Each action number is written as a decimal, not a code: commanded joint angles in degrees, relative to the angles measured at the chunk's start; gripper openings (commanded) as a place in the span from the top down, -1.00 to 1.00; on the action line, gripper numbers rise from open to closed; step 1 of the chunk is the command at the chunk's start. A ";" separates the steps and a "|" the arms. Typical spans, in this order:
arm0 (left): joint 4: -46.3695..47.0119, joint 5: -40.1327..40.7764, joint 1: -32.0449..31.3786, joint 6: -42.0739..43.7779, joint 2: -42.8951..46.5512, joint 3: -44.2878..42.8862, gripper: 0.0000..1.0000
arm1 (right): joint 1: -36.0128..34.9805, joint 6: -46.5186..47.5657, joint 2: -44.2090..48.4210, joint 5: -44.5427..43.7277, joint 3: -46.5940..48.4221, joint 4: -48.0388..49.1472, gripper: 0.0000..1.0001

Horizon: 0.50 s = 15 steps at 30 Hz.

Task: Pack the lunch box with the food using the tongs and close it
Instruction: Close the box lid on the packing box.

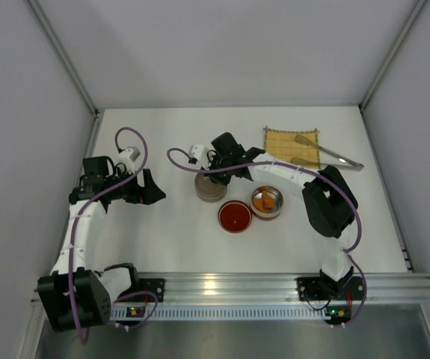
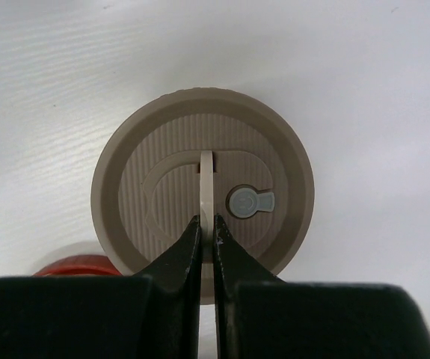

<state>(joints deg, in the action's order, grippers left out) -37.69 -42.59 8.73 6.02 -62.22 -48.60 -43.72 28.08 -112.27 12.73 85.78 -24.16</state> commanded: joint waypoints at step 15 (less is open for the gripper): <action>5.87 -1.27 -0.21 -1.89 -0.36 -1.15 -0.86 | 0.74 -6.54 4.25 11.24 1.67 -6.33 1.00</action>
<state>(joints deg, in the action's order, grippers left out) -35.44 -41.80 8.62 4.80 -62.41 -48.58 -43.75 24.05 -111.15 18.26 85.17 -26.39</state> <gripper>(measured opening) 0.927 0.023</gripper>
